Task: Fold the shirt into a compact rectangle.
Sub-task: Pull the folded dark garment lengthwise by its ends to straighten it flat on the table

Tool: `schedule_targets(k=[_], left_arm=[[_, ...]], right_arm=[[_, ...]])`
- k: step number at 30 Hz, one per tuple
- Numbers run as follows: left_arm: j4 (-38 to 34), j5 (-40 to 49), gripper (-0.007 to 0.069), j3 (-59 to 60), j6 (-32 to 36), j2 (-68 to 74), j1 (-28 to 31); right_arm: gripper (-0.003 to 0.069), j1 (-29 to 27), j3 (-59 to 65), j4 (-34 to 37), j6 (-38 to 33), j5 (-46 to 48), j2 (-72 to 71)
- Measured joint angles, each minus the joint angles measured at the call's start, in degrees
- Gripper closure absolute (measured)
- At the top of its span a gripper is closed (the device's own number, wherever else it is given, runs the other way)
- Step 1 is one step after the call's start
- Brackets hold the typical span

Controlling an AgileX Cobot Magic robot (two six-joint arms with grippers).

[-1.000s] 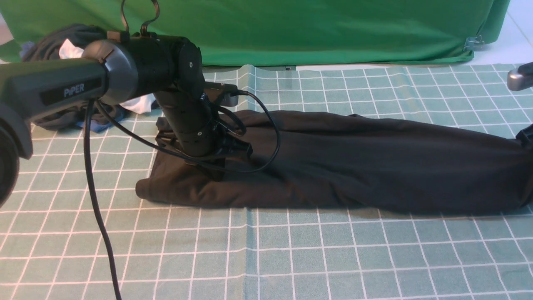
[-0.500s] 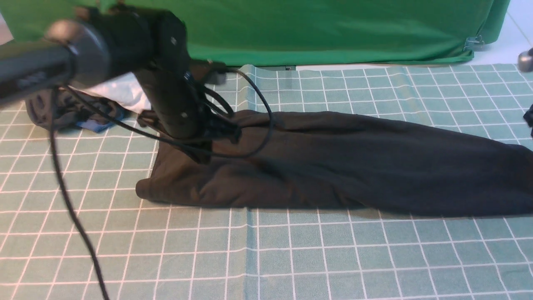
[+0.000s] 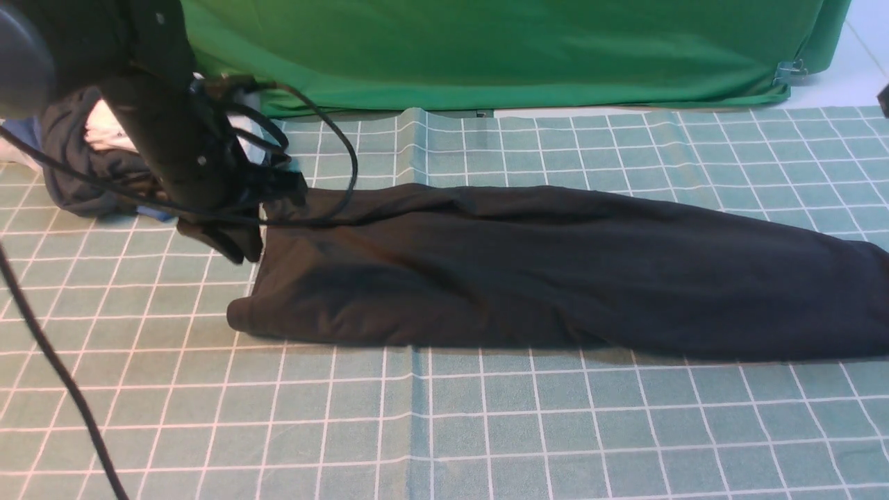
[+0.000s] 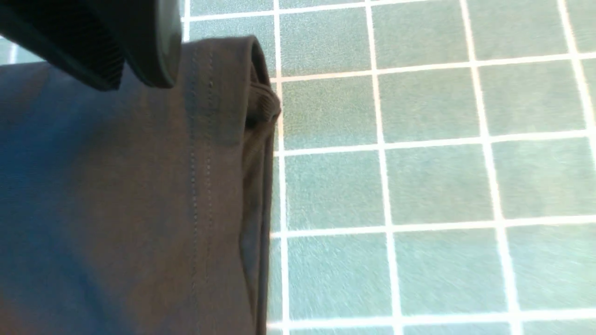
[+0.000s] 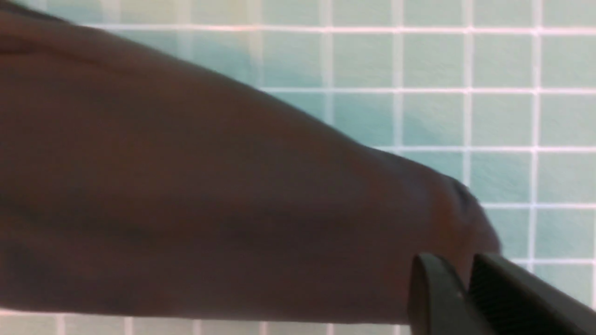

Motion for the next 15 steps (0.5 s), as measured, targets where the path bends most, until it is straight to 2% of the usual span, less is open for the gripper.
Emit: schedule_targets(k=[2, 3, 4, 8, 11, 15], left_arm=[[0.0, 0.3, 0.044, 0.0, 0.2, 1.8, 0.0], [0.0, 0.3, 0.043, 0.0, 0.2, 2.0, 0.0], [0.0, 0.3, 0.0344, 0.0, 0.3, 3.0, 0.0], [-0.1, 0.3, 0.0115, 0.0, 0.4, 3.9, 0.0], [-0.1, 1.0, -0.0001, 0.0, 0.4, 5.2, 0.0], [-1.0, 2.5, -0.0018, 0.0, 0.4, 7.6, 0.0]], right_arm=[[0.0567, 1.3, 0.0, 0.1, -0.9, 0.0, -0.1], [0.0567, 1.5, 0.0, 0.1, -0.9, 0.0, -0.1], [0.0568, 2.7, 0.5, 0.1, -1.2, -0.1, -0.1], [0.0566, 4.6, 1.6, 0.4, -1.5, -0.9, -0.1], [0.0565, 5.5, 2.2, 0.4, -1.4, -1.5, -0.1], [0.0557, 5.9, 2.2, 0.8, -1.4, -1.8, -0.1]])
